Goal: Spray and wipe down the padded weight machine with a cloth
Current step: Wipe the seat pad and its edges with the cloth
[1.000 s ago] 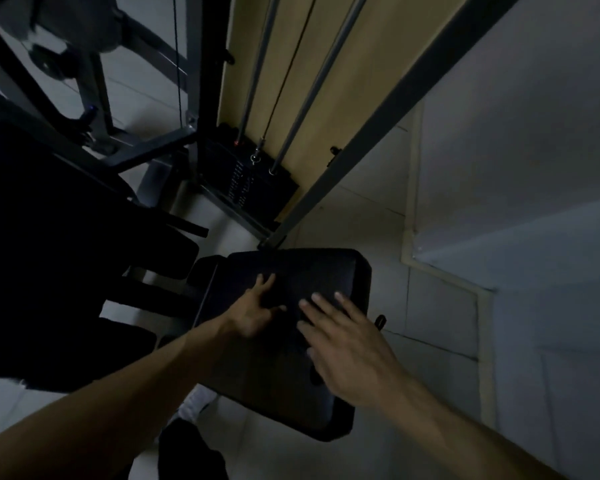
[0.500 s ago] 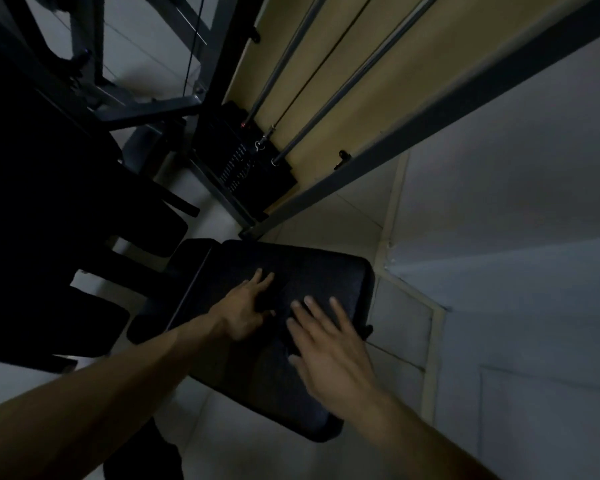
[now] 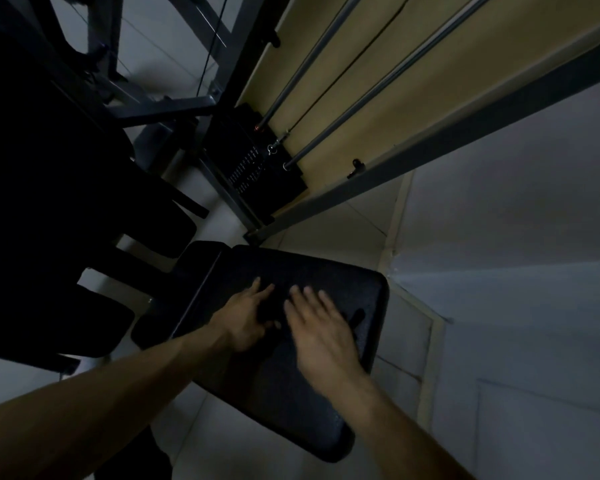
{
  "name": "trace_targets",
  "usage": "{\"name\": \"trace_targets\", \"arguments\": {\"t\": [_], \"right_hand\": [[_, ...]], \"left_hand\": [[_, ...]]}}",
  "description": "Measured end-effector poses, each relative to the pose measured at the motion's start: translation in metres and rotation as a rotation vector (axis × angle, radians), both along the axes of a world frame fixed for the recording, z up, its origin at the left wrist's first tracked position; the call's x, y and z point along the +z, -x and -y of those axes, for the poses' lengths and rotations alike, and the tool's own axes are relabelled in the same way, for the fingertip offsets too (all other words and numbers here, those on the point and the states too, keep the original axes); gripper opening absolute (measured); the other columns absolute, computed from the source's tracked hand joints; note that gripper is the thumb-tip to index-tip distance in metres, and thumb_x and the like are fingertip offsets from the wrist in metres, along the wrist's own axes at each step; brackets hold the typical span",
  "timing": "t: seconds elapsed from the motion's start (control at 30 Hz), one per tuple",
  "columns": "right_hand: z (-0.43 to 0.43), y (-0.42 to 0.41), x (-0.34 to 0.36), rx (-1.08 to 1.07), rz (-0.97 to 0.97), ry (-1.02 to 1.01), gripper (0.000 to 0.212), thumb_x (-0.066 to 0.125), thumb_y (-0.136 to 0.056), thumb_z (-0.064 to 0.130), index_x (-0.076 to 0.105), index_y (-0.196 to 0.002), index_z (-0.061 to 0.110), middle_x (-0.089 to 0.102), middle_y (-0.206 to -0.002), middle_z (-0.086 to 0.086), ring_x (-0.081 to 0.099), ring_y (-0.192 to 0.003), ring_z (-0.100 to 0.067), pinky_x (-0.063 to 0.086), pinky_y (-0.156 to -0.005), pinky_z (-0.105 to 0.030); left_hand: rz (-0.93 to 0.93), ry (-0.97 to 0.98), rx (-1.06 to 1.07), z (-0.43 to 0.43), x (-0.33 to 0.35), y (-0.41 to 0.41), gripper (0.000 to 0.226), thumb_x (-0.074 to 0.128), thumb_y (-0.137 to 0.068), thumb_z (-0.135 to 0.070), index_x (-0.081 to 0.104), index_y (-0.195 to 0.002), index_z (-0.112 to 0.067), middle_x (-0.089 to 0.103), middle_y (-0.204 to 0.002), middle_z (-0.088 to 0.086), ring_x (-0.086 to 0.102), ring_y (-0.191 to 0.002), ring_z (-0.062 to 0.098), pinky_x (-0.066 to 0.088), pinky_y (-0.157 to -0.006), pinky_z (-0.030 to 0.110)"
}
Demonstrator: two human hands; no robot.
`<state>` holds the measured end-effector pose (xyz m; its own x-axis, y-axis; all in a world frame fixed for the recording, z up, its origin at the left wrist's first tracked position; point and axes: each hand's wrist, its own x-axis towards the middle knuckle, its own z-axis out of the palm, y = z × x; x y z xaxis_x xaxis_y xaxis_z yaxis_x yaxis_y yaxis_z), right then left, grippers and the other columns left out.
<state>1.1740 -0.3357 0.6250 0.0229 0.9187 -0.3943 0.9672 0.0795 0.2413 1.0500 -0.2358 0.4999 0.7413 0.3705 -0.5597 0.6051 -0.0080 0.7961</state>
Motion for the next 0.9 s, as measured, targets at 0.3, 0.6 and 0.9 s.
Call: {"name": "trace_targets", "arguments": {"t": [0.3, 0.6, 0.9], "right_hand": [[-0.019, -0.072, 0.027, -0.197, 0.097, -0.273, 0.061, 0.071, -0.072, -0.014, 0.068, -0.130, 0.002, 0.058, -0.146, -0.020, 0.057, -0.134, -0.038, 0.033, -0.118, -0.059], [0.012, 0.012, -0.013, 0.055, -0.116, 0.071, 0.051, 0.052, -0.089, 0.016, 0.064, -0.138, 0.009, 0.054, -0.151, -0.015, 0.052, -0.140, -0.029, 0.039, -0.118, -0.048], [-0.047, -0.047, -0.019, -0.263, 0.121, -0.227, 0.062, 0.064, -0.077, -0.013, 0.059, -0.138, -0.006, 0.053, -0.147, -0.027, 0.052, -0.136, -0.044, 0.039, -0.116, -0.056]], "left_hand": [[-0.075, 0.174, 0.017, 0.000, -0.007, 0.011, 0.122, 0.067, -0.078, -0.074, -0.008, -0.163, -0.028, -0.021, -0.168, 0.006, -0.010, -0.156, 0.034, 0.006, -0.126, 0.046], [-0.032, 0.127, -0.003, -0.004, -0.018, 0.021, 0.123, 0.080, -0.076, -0.060, -0.003, -0.163, -0.031, -0.016, -0.170, 0.006, -0.004, -0.157, 0.030, 0.009, -0.127, 0.042], [-0.001, 0.106, 0.026, 0.000, -0.029, 0.030, 0.131, 0.075, -0.065, -0.079, 0.001, -0.163, -0.035, -0.011, -0.170, -0.003, -0.001, -0.157, 0.029, 0.014, -0.127, 0.047]]}}
